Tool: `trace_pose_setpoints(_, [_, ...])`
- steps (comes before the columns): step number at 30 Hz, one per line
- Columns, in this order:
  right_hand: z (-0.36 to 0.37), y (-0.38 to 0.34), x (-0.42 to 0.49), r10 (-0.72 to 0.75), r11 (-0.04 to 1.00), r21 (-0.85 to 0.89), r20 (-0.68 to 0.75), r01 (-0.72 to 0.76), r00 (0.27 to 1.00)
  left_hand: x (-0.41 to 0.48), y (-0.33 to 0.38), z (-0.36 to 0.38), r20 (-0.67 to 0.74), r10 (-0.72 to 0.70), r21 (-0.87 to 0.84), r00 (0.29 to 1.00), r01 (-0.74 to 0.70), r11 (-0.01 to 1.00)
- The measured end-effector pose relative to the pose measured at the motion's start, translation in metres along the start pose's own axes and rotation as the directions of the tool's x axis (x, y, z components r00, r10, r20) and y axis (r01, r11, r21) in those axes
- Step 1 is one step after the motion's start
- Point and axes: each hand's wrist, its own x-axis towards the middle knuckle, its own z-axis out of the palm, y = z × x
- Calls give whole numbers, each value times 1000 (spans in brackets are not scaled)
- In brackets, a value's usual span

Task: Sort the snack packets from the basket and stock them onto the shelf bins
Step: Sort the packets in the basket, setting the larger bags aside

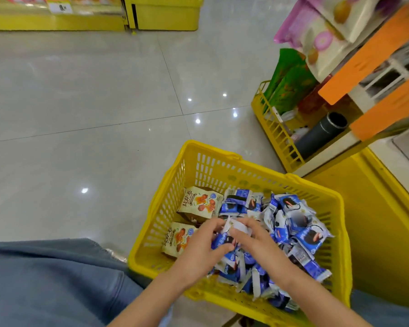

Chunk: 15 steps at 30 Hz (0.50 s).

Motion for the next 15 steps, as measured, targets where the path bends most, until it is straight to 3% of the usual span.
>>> trace_pose_setpoints(5, [-40,8,-17,-124,970,-226,-165,85,979,8,2,34,51,76,107,996,-81,991])
trace_pose_setpoints(9, [-99,6,-15,-268,935,-335,-442,120,856,26,-17,40,41,2,323,999,-15,946])
trace_pose_setpoints(11, [-126,6,-8,-329,901,-421,-495,109,804,36,-34,35,23,-126,448,992,102,888])
trace_pose_setpoints(13, [-147,13,3,-280,874,-485,-475,18,834,43,-50,29,31,-311,540,950,246,805])
trace_pose_setpoints(15, [-155,20,10,-209,803,-586,-447,-108,870,47,-60,25,110,-463,664,879,281,693])
